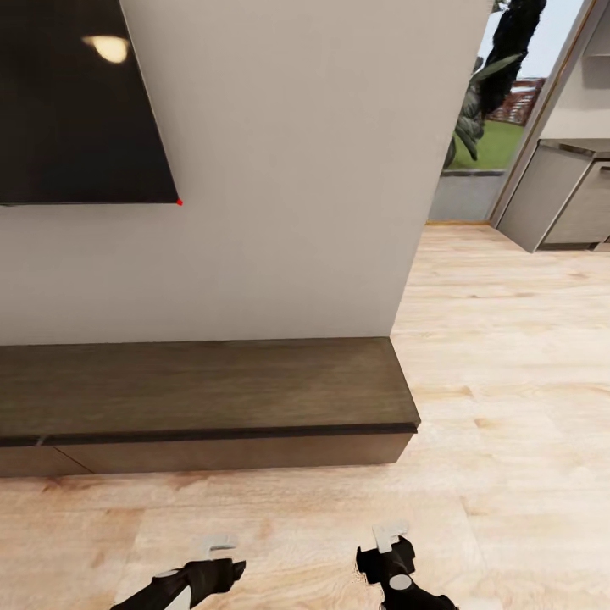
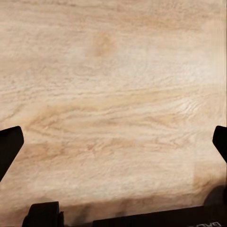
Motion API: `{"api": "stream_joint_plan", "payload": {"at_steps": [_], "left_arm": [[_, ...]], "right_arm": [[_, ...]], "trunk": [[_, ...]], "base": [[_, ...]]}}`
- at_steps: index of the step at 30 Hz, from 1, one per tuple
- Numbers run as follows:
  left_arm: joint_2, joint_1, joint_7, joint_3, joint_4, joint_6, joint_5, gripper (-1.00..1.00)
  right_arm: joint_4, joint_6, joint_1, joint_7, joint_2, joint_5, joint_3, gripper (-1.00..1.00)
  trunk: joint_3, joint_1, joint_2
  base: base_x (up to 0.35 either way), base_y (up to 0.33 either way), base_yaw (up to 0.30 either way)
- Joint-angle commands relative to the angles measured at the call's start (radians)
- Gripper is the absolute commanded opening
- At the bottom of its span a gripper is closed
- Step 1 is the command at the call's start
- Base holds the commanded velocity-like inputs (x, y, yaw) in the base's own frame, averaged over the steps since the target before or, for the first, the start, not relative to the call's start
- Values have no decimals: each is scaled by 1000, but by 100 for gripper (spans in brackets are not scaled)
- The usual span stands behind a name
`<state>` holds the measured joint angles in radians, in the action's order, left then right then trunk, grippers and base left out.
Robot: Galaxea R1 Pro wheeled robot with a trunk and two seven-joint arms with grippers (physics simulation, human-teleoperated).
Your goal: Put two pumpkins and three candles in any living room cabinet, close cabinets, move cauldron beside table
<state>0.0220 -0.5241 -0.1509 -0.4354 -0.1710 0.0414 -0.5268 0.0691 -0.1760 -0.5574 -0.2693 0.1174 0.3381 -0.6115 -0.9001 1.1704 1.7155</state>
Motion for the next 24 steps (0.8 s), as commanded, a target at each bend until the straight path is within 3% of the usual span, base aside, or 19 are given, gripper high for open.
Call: {"api": "stream_joint_plan", "payload": {"at_steps": [1, 4, 9, 20, 24], "left_arm": [[1, 6, 6, 6, -2, 0, -6, 100], [2, 18, 13, 11, 3, 0, -18, 100], [4, 23, 5, 33, 12, 1, -4, 100], [7, -5, 49, 96, -38, 17, 0, 100], [23, -8, 72, 111, -61, 35, -4, 100]], "right_arm": [[0, -2, -6, 6, -3, 3, -3, 100], [2, 0, -12, 4, 0, -5, -8, 100], [6, 2, -8, 2, -2, -17, -17, 100], [23, 24, -34, -5, -47, -19, -17, 100], [28, 46, -56, -17, -69, -19, -17, 100]], "trunk": [[0, 0, 0], [0, 0, 0], [0, 0, 0], [0, 0, 0], [0, 0, 0]], "base": [[0, 0, 0], [0, 0, 0], [0, 0, 0], [0, 0, 0], [0, 0, 0]]}}
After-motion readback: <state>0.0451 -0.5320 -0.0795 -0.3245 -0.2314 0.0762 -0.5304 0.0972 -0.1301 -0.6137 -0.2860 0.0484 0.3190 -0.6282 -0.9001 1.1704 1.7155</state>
